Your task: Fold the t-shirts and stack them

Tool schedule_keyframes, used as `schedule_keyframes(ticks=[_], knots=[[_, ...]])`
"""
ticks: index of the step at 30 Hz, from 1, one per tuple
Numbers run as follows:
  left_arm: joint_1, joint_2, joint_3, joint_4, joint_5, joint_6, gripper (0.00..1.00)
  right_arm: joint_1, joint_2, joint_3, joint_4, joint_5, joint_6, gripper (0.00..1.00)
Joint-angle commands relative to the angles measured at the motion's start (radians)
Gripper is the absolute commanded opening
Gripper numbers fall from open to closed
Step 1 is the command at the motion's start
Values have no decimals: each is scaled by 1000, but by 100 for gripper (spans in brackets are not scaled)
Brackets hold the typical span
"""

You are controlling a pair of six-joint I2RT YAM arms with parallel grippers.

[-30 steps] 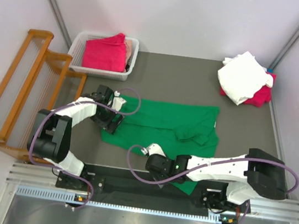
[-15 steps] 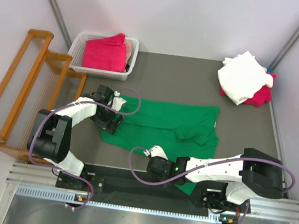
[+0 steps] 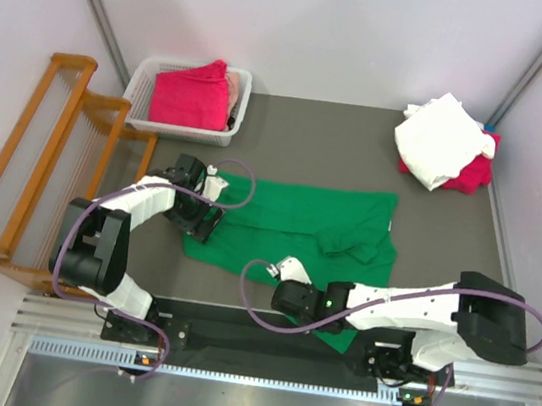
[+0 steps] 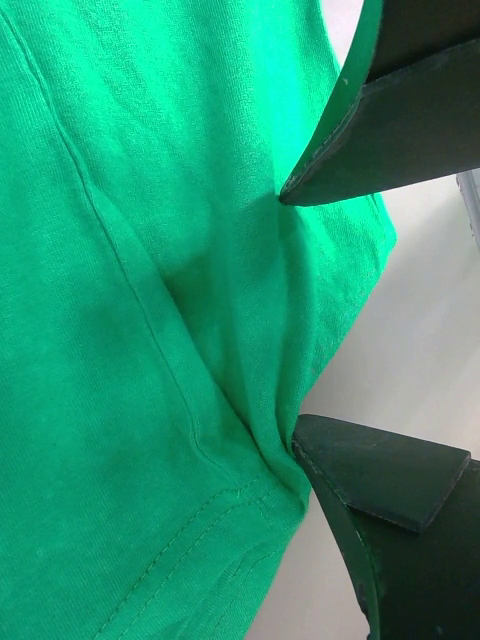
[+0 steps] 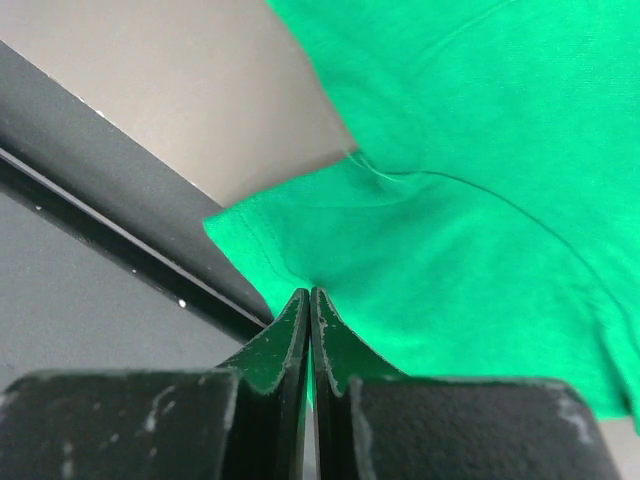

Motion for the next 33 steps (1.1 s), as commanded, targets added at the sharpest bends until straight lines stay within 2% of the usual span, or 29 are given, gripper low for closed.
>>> schedule_keyframes(ticks=[1, 2, 3, 4, 5, 8, 14, 16, 20, 25, 33], knots=[[3, -33, 20, 7, 12, 3, 90, -9, -74, 50, -62, 66, 7, 0], [3, -33, 22, 5, 14, 3, 90, -11, -82, 55, -79, 65, 10, 2], [3, -33, 22, 4, 15, 3, 90, -11, -96, 58, -97, 62, 25, 13], [3, -33, 23, 4, 14, 5, 90, -6, -106, 58, -135, 45, 36, 26], [3, -34, 25, -1, 11, 5, 90, -3, -120, 55, -151, 34, 51, 43], [3, -40, 28, -2, 5, 12, 90, 20, -204, 14, -226, 10, 131, 53], [3, -40, 37, -10, 6, 11, 90, 21, -333, -46, -330, -7, 232, 51], [3, -45, 37, -12, 6, 11, 90, 28, -346, -63, -343, 2, 257, 46], [3, -57, 39, -18, 3, 9, 90, 50, -382, -127, -331, -10, 309, 47], [3, -54, 42, -22, -5, 14, 90, 115, -384, -169, -326, -7, 377, 48], [3, -48, 49, -24, 2, 11, 90, 179, -335, -173, -294, -13, 394, 48]])
